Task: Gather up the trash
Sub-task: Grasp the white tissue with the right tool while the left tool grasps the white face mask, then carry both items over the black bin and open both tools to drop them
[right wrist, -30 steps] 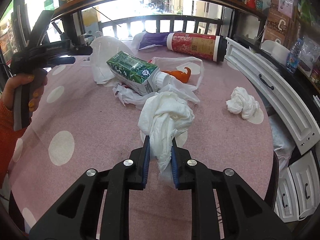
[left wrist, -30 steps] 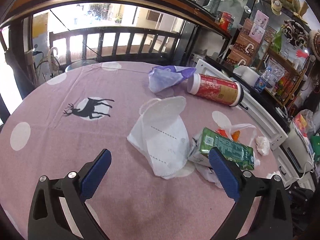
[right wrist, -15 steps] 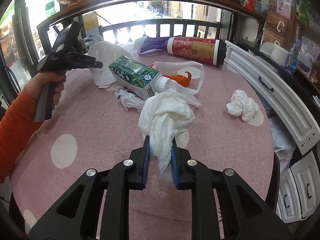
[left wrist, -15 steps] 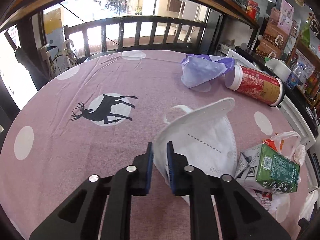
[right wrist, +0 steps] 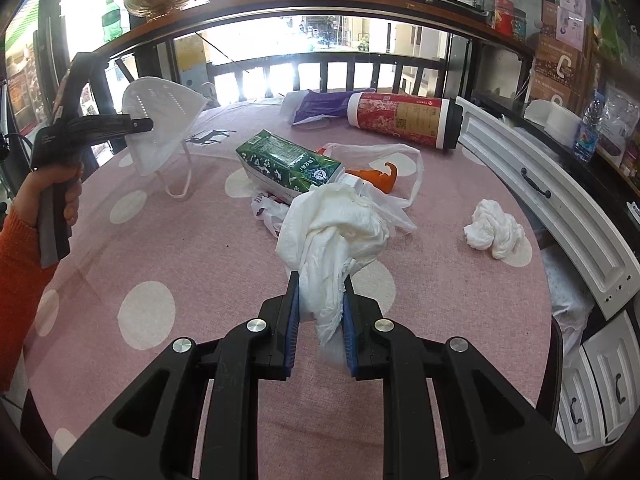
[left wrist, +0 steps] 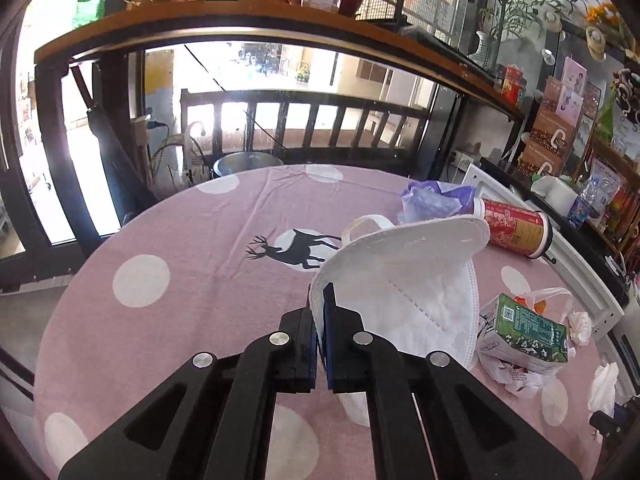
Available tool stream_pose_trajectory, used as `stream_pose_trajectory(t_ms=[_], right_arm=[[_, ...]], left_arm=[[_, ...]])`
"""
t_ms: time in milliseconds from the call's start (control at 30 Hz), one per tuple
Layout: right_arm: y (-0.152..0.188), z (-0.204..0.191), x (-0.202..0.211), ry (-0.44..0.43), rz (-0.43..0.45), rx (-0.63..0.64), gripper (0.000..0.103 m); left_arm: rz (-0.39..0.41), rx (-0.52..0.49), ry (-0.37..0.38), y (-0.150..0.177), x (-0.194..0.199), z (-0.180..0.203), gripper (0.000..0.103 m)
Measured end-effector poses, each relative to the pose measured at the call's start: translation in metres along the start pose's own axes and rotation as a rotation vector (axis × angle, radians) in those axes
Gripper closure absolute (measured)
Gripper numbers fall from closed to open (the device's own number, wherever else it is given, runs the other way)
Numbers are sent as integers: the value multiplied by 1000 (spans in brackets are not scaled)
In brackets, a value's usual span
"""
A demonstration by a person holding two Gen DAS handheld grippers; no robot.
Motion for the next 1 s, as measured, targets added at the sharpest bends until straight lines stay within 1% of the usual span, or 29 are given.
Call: stream_pose_trajectory(t_ms=[133,233,467,700,1000], right_arm=[[1,-1,8,-4,15,2,84],[3,-3,14,-5,25,3,84],[13,0,35,5,52,-5,84],[36,21,64,49,77,-47,84],[73,77,99,155,98,-155,84]], left_arm=[[34,12,35,6,36,-6,99],[46,9,78,16,59,-2,99],[57,-23,175,41,93,32,99],[38,-85,280,62,102,86,99],[-13,-161,404,91,96,160,99]])
Point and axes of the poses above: each gripper's, at about its wrist camera, not at the fingertips, and x roughly against the way its jaws point, z to its right, y to its underside, the point moved 1 cm from there along -x, roughly the way its jaws point, and after that the axes turned 8 degrees about x, right-handed, at the moved point
